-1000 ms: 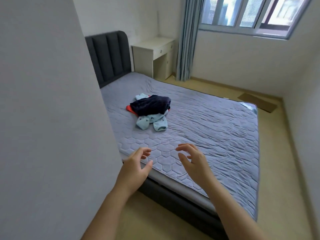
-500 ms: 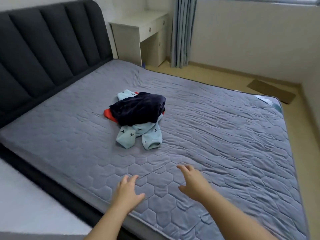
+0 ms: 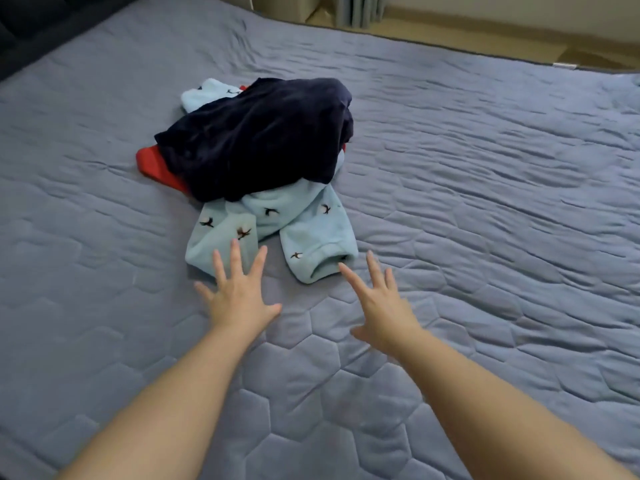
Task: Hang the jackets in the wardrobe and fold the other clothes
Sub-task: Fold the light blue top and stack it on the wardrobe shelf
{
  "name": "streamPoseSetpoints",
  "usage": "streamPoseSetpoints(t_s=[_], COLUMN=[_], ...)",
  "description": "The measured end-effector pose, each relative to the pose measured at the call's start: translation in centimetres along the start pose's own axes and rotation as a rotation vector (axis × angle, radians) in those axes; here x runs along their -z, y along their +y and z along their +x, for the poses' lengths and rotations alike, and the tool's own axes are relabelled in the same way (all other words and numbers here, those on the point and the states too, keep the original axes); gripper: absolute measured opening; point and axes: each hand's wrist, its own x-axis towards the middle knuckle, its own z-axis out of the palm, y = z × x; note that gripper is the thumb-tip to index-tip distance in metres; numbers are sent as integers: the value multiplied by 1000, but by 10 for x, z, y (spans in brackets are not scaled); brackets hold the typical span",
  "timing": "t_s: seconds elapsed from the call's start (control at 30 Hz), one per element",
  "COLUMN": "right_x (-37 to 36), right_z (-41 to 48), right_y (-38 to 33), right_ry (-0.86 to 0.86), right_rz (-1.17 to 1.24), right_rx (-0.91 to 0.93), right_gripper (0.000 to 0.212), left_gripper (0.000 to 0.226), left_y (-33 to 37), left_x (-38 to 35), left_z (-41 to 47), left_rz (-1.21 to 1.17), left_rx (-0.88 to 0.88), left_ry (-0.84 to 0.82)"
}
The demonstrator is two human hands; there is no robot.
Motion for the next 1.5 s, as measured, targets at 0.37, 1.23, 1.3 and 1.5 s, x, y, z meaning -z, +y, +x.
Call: streamPoseSetpoints(t_s=[0.37, 1.23, 1.3, 1.5], right_x=[-38, -59, -61, -35], right_z=[131, -187, -216, -237], right_y=[-30, 39, 47, 66], right_ry=[144, -219, -304, -470], right_rz=[-176, 78, 60, 239], right_rx=[55, -21, -3, -144], right_gripper=[4, 6, 9, 10], left_gripper=[51, 39, 40, 50], left_y=[-39, 30, 30, 20], left_x=[-48, -50, -44, -21], left_z=[94, -226, -248, -265], left_rz=[155, -315, -299, -237], left_rx=[-184, -171, -175, -183], left_ry=[-11, -676, -782, -887])
